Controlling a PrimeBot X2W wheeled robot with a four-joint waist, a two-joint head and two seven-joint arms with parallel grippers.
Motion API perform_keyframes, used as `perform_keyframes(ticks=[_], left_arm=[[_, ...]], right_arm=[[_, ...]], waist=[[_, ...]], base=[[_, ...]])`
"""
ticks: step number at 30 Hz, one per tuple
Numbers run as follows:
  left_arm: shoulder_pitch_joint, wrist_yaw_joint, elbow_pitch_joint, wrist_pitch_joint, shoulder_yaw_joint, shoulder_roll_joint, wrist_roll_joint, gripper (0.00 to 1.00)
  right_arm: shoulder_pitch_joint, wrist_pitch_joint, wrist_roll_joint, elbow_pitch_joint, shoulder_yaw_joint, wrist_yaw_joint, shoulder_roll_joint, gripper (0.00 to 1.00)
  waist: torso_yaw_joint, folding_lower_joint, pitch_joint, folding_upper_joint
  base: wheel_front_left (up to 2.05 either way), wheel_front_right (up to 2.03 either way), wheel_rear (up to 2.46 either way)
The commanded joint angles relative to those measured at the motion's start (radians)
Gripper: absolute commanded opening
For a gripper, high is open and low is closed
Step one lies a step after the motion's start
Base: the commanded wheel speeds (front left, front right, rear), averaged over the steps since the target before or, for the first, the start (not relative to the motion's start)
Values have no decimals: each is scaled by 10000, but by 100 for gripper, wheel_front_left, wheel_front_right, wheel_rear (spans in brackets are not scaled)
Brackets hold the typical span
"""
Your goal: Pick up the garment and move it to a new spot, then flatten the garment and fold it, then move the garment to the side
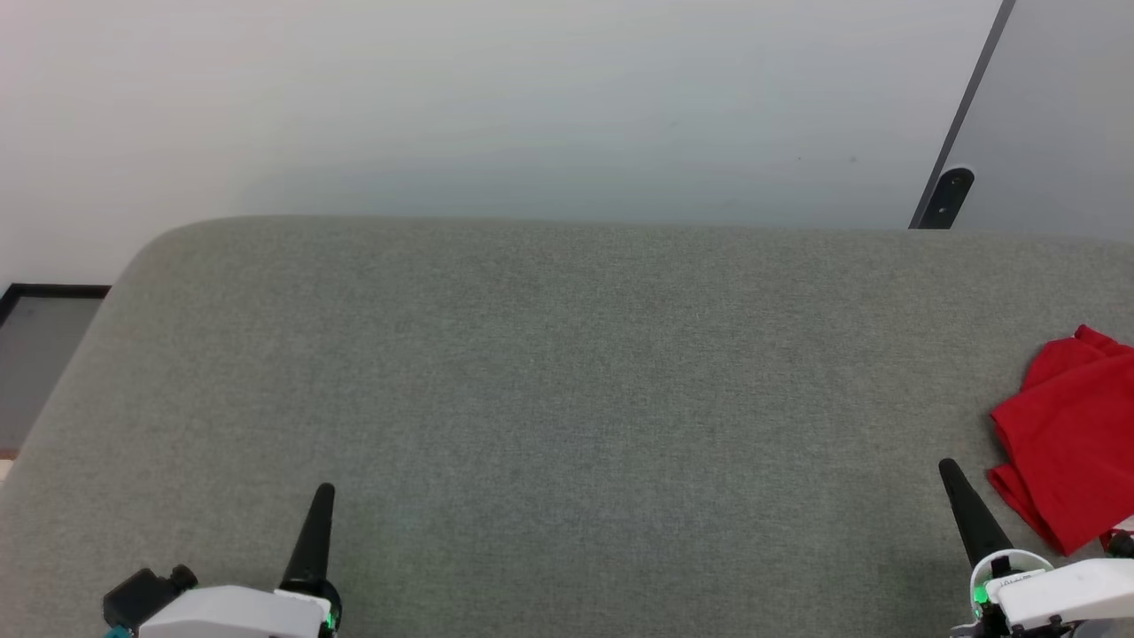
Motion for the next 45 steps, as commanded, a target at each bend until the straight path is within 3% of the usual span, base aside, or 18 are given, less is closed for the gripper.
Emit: perform_keyframes(ticks=[1,45], left_arm=[[-193,-75,-30,50,79,-2,-233,0],[-942,-380,476,947,650,-425,-3427,0]], right_arm=[[-194,-61,291,-4,-54,0,12,0],[-846,-444,3359,839,-174,-3,196,0]], waist=[[-5,0,5,0],[-176,0,144,0]], base=[[0,0,0],[0,0,0]])
